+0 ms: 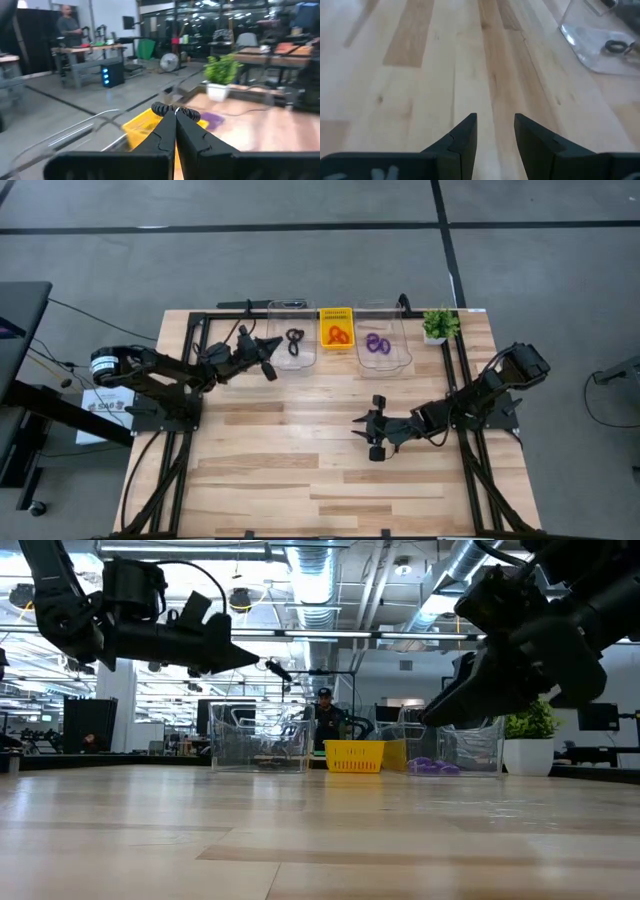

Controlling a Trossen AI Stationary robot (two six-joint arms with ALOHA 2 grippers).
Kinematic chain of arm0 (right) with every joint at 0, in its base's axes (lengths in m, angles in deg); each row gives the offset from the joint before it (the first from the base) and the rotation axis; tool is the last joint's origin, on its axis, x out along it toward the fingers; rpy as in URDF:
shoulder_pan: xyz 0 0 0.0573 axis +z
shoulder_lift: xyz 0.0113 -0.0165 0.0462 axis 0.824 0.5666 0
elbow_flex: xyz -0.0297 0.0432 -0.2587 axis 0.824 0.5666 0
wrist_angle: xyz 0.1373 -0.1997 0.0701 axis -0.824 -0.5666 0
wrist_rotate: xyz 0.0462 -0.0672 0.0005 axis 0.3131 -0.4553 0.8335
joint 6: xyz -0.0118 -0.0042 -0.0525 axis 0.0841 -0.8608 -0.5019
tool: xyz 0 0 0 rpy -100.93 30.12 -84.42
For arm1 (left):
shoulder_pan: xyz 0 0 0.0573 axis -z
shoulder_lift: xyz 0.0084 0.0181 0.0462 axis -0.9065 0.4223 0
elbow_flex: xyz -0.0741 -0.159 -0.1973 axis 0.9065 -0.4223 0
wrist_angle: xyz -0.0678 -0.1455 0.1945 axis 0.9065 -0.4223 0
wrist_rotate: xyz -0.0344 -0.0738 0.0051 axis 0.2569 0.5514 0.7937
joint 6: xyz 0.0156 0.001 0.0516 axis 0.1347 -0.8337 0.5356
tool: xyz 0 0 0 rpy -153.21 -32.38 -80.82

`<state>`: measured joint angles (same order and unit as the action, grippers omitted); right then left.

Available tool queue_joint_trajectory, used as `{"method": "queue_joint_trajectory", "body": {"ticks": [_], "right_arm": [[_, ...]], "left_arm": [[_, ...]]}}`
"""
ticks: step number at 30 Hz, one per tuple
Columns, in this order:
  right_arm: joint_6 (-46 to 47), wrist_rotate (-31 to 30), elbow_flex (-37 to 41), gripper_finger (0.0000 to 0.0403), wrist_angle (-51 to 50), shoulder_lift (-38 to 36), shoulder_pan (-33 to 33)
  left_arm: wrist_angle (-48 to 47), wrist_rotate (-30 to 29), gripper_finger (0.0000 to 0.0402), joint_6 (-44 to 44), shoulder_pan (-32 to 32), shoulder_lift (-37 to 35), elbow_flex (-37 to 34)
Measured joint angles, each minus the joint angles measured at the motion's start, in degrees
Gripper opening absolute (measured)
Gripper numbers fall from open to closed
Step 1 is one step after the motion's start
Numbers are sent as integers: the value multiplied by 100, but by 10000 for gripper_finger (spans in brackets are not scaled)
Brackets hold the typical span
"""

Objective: Sort spring keychains
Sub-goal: Put the black spring keychain into the left transparent bin, then return to Home Position

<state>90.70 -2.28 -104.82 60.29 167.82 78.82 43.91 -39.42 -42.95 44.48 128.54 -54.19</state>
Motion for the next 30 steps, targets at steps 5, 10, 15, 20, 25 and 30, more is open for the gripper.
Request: {"method": "queue_joint_trajectory", "body": {"ticks": [5, 10, 15, 20, 25, 30], "right_arm": [[-275, -186, 0, 120, -48, -3, -262], [-379, -303, 0, 120, -202, -144, -641], [-457, -303, 0, 120, -571, -413, -941], [-731, -297, 0, 120, -844, -634, -1079], [-986, -292, 0, 120, -957, -755, -1106], [-1182, -298, 2, 120, -1057, -761, -1103]], "left_arm": [[-249, 175, 6, -138, -548, 0, 0], [-351, 1306, 6, -430, -1110, 0, 0], [-406, 1556, 9, -463, -1180, 2, 0], [-424, 1377, 30, -509, -1182, 2, 55], [-424, 1253, 60, -583, -1182, 2, 55], [-366, 1244, 80, -616, -1182, 2, 55]]}}
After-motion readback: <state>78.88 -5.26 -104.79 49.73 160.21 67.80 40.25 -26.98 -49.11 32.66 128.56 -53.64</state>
